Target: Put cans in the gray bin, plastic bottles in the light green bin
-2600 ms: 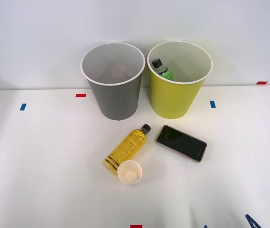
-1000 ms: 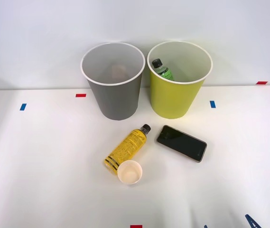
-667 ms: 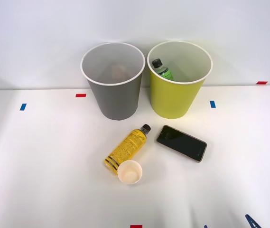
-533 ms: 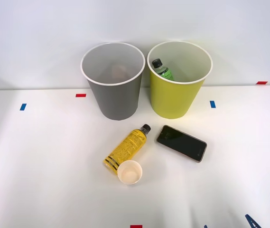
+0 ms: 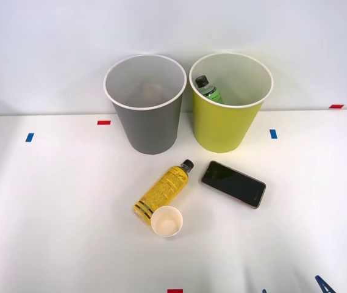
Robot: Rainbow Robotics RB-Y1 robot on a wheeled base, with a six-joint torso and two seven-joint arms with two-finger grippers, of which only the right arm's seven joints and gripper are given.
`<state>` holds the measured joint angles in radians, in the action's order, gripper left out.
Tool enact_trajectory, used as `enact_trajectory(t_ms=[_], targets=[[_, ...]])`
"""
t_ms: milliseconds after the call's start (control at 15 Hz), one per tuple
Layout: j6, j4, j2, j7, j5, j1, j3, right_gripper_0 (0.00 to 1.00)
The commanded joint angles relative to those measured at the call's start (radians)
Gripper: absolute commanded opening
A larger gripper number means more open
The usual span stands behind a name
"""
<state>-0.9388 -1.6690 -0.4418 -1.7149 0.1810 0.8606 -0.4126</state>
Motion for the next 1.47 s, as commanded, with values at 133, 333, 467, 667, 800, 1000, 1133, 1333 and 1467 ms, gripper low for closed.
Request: enact_trajectory(t_ms=[133, 333, 467, 667, 800, 1000, 1133, 1333, 1467], targets=[[0.000, 0.000, 0.000, 0.000, 0.000, 0.000, 0.000, 1.00], [0.000, 0.000, 0.000, 0.000, 0.000, 0.000, 0.000, 1.00], [0.000, 0.000, 0.000, 0.000, 0.000, 0.000, 0.000, 1.00], [0.000, 0.000, 0.000, 0.000, 0.000, 0.000, 0.000, 1.00], [0.000, 0.000, 0.000, 0.000, 0.000, 0.000, 0.000, 1.00], [0.000, 0.000, 0.000, 0.000, 0.000, 0.000, 0.000, 1.00], [0.000, 0.000, 0.000, 0.000, 0.000, 0.000, 0.000, 1.00], [0.000, 0.000, 0.000, 0.000, 0.000, 0.000, 0.000, 1.00], [0.000, 0.000, 0.000, 0.000, 0.000, 0.000, 0.000, 1.00]])
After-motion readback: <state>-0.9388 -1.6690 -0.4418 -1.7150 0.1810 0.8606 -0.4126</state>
